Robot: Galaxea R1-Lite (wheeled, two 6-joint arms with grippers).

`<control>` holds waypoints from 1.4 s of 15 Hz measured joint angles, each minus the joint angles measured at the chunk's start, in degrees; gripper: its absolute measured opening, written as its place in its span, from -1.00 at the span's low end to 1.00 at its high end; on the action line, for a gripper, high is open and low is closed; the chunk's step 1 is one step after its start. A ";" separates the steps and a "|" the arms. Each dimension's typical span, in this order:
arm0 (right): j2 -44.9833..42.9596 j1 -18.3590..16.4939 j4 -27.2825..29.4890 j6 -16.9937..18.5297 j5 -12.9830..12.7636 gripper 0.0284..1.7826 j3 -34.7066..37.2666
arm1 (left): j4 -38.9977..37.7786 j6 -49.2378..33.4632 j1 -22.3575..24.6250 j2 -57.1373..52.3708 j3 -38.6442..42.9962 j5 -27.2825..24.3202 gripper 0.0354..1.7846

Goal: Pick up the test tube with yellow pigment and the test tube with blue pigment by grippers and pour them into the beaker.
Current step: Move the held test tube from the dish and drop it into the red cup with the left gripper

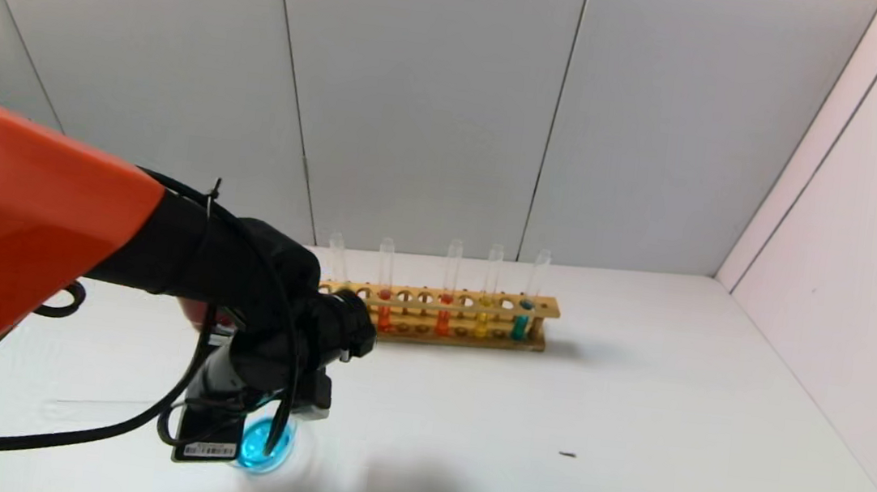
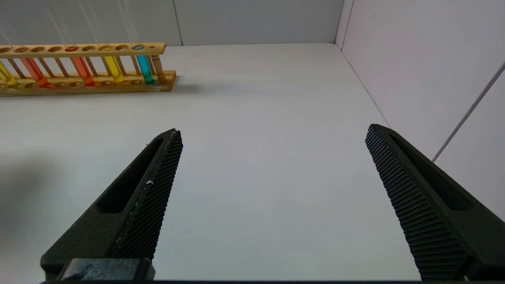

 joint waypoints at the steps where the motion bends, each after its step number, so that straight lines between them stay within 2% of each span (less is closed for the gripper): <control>1: 0.00 0.00 0.00 -0.02 -0.02 0.91 0.00 | -0.45 -0.77 0.02 -1.48 0.01 -0.76 -0.68; 4: 0.00 0.00 0.00 0.00 0.00 0.91 0.00 | -1.00 -2.07 1.11 -6.45 0.04 -1.91 -0.68; 8: 0.00 0.00 0.00 0.00 -0.02 0.91 -0.02 | -2.38 -5.24 3.25 -14.63 0.15 -7.84 -0.68; 12: 0.00 0.00 0.02 -0.02 0.00 0.91 -0.02 | -3.10 -6.62 7.34 -21.58 0.48 -10.56 -0.68; 14: 0.00 0.00 0.00 -0.02 0.00 0.91 -0.02 | -6.51 -6.80 10.18 -23.83 0.33 -13.70 -0.68; 17: 0.00 0.00 0.00 0.00 0.00 0.91 -0.02 | -15.54 -7.45 13.95 -25.49 1.72 -17.48 -0.68; 21: 0.00 0.02 0.00 0.00 0.00 0.91 -0.02 | -24.87 -11.89 18.16 -25.32 3.07 -19.75 -0.68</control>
